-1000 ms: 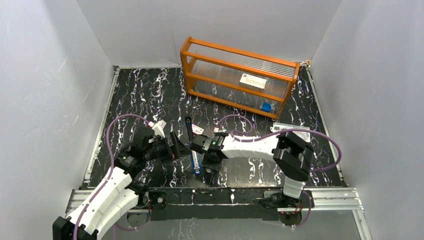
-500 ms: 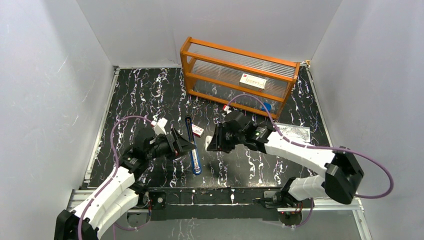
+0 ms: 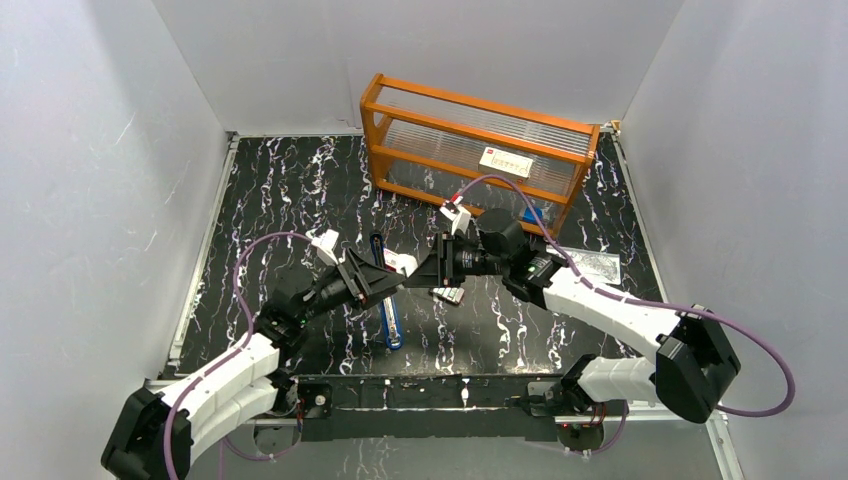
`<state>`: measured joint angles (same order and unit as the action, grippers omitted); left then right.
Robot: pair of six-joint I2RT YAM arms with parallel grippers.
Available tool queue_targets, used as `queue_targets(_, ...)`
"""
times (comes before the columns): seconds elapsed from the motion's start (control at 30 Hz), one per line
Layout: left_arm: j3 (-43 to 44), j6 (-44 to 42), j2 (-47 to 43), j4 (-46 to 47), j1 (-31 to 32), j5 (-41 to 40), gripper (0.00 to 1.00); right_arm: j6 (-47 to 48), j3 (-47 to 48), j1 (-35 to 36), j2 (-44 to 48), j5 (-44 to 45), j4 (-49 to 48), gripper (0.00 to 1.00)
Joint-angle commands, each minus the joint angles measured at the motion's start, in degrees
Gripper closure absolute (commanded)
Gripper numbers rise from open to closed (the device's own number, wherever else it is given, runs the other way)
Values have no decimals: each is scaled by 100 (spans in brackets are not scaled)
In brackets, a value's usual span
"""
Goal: Load the staples into the stapler
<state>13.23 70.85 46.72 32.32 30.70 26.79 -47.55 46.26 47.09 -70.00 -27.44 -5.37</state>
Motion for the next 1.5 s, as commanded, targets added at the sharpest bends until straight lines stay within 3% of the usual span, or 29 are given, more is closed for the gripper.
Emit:
queue_targets(0.0,100,-163,-32,779,85,-90,16,-320,23,-42,-62,-477,-895,74)
queue_targets(0.07,26,-256,-59,809,85,-274,23,-536,42,-78,-182,-566,-941,75)
queue_targets(0.17,-36,-326,74,800,86,-502,44,-821,78,-121,-378,-713,-1117,77)
queue_targets(0.37,140,-719,407,642,85,-75,72,-849,358,-156,-740,-726,-530,77)
queue_targets(0.67,265,-1578,400,-311,85,96,100,-952,506,-219,-978,-736,-193,77)
queue_targets(1.0,1042,-3163,593,-2214,86,313,100,-704,694,-431,-1139,-715,1034,79)
queue_targets(1.23,1389,-3443,834,-3029,94,192,100,-662,682,-682,-939,-640,1358,82)
queue_targets(1.47,1405,-3447,796,-3003,94,610,100,-451,756,-832,-919,-463,1634,82)
